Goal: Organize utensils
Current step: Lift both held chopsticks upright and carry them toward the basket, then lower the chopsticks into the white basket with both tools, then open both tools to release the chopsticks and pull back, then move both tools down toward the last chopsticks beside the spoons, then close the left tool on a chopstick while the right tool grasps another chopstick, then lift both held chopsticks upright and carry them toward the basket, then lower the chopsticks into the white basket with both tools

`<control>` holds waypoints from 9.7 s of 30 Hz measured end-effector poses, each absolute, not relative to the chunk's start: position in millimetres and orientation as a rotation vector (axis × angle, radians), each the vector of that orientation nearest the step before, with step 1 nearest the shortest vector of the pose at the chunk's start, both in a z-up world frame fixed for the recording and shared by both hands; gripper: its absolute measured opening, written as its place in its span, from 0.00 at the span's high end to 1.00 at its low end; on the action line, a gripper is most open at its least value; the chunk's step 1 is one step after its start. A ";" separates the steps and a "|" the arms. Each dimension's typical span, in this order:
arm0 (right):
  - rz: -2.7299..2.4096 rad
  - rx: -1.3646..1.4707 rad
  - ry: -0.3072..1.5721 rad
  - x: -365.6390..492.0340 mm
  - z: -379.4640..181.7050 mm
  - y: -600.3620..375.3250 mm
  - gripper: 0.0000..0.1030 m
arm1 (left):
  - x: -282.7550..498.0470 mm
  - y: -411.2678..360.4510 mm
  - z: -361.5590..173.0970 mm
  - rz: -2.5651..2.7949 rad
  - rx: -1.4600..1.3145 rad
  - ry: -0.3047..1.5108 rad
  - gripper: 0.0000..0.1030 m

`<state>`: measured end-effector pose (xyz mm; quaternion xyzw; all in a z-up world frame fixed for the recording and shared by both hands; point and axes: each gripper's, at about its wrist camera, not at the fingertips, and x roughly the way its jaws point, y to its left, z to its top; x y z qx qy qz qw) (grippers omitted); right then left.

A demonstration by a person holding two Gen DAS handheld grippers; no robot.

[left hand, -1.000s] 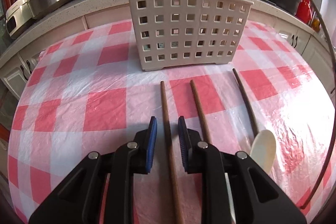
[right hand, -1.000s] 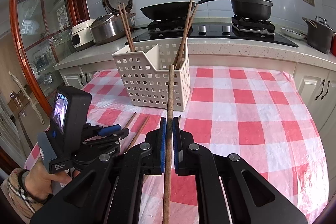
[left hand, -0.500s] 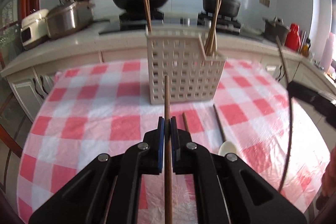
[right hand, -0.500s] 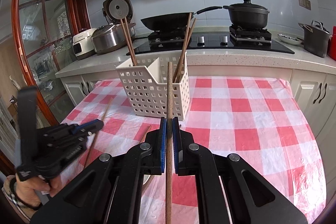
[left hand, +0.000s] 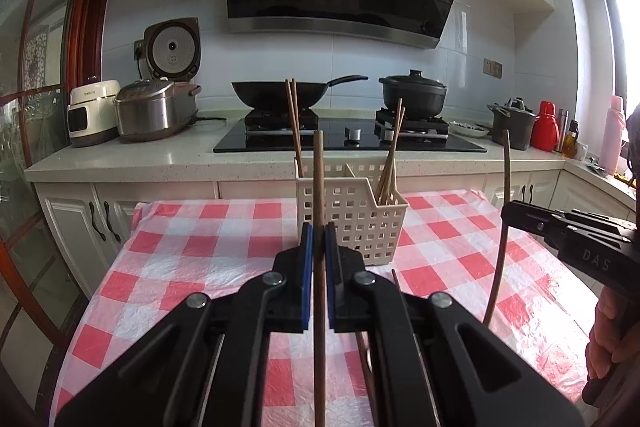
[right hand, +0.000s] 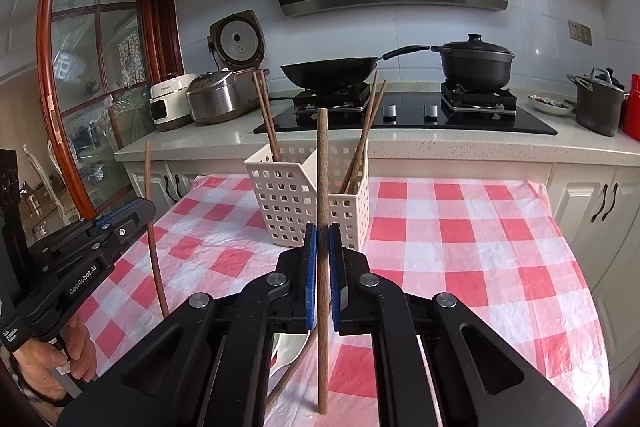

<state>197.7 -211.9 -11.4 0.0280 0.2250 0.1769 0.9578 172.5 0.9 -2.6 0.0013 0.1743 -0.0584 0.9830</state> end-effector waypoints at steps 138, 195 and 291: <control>0.271 -0.060 0.944 314.5 -141.2 -165.1 0.69 | 220.3 56.1 -98.9 0.049 -0.130 0.569 0.19; 0.342 0.067 0.902 273.3 -136.3 -226.0 0.79 | 287.7 2.8 -127.0 -0.048 0.000 0.814 0.94; 0.275 0.114 0.448 218.1 -26.8 -229.5 0.94 | 177.0 18.7 -24.2 -0.097 -0.060 0.402 0.94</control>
